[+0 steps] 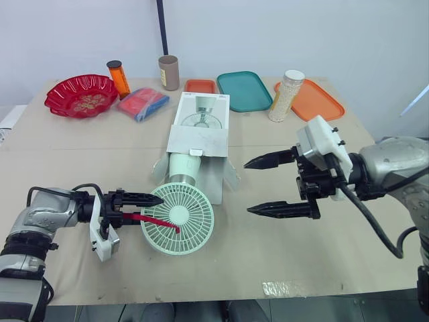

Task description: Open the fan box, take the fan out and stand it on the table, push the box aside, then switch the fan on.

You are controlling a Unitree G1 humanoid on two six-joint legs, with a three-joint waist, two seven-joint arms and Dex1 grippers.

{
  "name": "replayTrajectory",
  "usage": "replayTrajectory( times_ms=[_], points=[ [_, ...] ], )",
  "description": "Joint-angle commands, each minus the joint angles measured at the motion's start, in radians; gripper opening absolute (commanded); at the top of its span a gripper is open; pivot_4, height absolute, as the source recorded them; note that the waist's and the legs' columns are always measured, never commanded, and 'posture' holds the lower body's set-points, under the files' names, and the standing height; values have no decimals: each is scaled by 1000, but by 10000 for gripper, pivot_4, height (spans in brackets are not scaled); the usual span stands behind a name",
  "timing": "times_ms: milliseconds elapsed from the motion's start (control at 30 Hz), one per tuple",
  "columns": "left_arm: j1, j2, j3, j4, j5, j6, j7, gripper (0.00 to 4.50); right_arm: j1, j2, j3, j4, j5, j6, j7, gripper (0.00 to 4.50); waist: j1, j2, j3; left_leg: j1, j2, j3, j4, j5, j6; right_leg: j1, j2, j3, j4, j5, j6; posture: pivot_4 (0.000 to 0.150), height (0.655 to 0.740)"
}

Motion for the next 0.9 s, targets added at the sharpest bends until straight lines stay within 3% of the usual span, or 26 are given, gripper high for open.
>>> replayTrajectory(
  times_ms=[33, 267, 433, 600, 900],
  points=[
    [-7, -10, 50, -24, 88, -4, 116, 29434, -2, -14, -14, -24, 9, -16, 3, 45000, 0, 0, 0, 0, 0, 0, 1, 0, 0, 0, 0, 0, 0, 0, 0, 1500, 7400],
    [21, 13, 29, -84, 102, -4, 233, 29434, -7, -20, -20, -28, 20, -2, -2, 45000, 0, 0, 0, 0, 0, 0, 2, -1, 1, 0, 0, -1, 2, 0, 0, 1500, 7400],
    [72, 69, -27, -212, 11, 36, 310, 29434, -27, -18, -48, -18, 53, 33, -30, 45000, -1, 0, 0, 0, 0, 1, 3, -1, 2, -1, -1, -3, 3, 0, 0, 1500, 7400],
    [111, 100, -41, -283, 5, 76, 346, 19999, -39, -22, -69, 2, 99, 72, -49, 45000, 1, 1, -1, 1, 1, 2, 3, -1, 2, -1, -2, -4, 4, 0, 0, 1500, 7400],
    [112, 117, -64, -290, 58, 106, 366, 19824, -59, -22, -68, 14, 123, 92, -69, 45000, 0, 1, -1, 2, 1, 2, 3, -2, 3, -1, -2, -4, 4, 0, 0, 1500, 7400]
  ],
)
